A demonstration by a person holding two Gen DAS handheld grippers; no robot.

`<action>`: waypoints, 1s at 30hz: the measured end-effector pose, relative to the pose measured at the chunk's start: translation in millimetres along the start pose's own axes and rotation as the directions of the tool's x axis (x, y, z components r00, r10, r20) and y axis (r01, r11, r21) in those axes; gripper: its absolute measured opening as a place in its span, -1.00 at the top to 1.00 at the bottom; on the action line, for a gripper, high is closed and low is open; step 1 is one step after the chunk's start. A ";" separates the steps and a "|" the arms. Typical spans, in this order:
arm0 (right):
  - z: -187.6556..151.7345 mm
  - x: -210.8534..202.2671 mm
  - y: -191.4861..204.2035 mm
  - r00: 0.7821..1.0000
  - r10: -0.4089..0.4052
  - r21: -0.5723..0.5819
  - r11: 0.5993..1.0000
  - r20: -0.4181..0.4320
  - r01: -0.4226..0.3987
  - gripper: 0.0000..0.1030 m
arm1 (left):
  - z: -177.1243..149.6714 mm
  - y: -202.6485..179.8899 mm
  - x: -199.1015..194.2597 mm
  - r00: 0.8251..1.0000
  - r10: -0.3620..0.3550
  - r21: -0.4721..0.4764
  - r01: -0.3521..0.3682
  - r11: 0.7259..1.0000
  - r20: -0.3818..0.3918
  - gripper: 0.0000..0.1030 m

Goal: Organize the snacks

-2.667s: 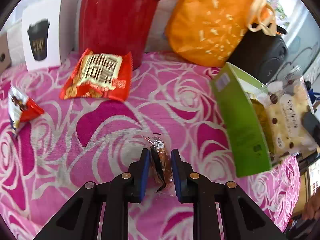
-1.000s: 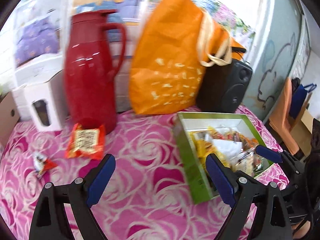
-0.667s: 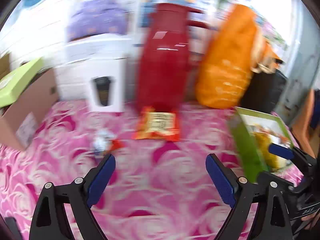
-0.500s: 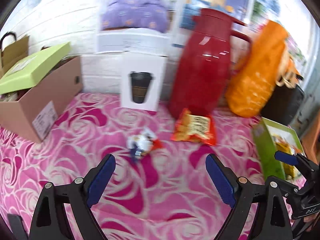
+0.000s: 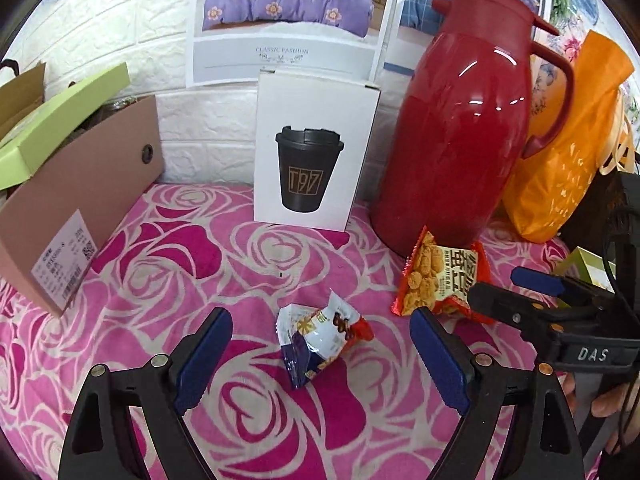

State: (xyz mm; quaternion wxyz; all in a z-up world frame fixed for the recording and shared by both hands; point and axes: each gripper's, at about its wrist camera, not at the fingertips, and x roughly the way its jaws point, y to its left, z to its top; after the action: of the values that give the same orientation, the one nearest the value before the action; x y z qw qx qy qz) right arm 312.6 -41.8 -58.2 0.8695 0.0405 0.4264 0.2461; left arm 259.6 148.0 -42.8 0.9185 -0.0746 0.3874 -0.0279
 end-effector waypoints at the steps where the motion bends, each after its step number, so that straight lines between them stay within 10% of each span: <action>1: -0.4 4.1 -0.9 1.000 0.010 0.008 1.000 0.001 -0.010 -0.95 | -0.2 1.3 5.1 1.000 -0.003 -0.003 0.003 1.000 -0.008 -0.75; 6: -4.1 19.9 -4.6 1.000 0.025 0.034 0.999 -0.011 -0.024 -0.95 | -3.5 5.2 19.5 0.999 -0.019 -0.018 0.019 1.000 -0.037 -0.59; 9: -7.8 22.8 -9.2 0.999 0.030 0.071 0.997 -0.016 -0.029 -0.29 | -6.7 9.7 28.0 0.997 -0.040 -0.033 0.038 0.999 -0.059 -0.27; 14: -11.2 14.2 -4.9 0.999 0.017 0.037 0.999 -0.032 -0.016 -0.19 | -8.6 15.4 37.5 0.991 -0.111 -0.086 0.105 0.991 -0.073 0.27; 30: -57.5 -107.9 -2.4 0.993 0.032 0.030 0.999 0.117 -0.036 -0.17 | -6.6 -40.2 -27.2 0.988 -0.152 0.022 0.152 0.988 -0.018 0.30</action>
State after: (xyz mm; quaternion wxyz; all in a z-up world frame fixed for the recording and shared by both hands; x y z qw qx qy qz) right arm 214.3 -101.8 -17.5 0.8878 0.0757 0.3782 0.2512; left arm 236.1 110.5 -21.8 0.9113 -0.0930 0.3876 -0.1029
